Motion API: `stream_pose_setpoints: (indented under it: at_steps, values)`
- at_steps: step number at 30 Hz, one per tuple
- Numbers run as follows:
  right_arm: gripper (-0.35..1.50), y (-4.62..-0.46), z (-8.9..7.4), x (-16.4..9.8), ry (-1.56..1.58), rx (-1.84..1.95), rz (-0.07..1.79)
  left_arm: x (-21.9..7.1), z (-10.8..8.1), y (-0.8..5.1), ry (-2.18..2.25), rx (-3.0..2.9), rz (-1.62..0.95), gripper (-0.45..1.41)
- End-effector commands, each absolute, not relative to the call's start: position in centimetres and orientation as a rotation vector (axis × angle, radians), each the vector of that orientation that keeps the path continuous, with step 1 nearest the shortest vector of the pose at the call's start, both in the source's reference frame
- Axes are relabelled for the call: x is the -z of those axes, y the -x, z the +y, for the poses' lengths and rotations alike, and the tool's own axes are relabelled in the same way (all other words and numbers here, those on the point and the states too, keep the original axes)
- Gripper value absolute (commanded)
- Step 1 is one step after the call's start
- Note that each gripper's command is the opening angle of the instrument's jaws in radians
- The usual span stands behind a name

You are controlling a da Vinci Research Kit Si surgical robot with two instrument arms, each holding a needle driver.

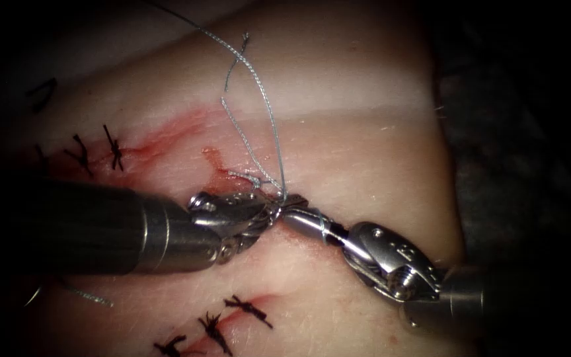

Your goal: Wound Closure

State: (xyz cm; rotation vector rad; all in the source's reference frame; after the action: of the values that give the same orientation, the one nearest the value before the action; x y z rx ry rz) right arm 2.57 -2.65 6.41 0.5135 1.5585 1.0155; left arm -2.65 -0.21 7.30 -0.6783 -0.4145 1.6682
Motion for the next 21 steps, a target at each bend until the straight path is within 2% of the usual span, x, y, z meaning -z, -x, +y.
stream_pose_setpoints:
  at_steps: [1,11,21]
  values:
    - [-0.35,-2.63,-2.69,-6.46,-0.553,-1.005,1.588,-7.35,-0.25,2.71,0.671,-1.668,-0.425,-0.45]
    - [-0.35,-2.63,-2.63,-6.52,-0.506,-1.081,1.599,-7.26,-0.37,2.77,0.576,-1.599,-0.442,-0.45]
    - [-0.35,-2.67,-2.62,-6.53,-0.347,-1.152,1.401,-7.19,-0.40,2.88,0.435,-1.395,-0.499,-0.45]
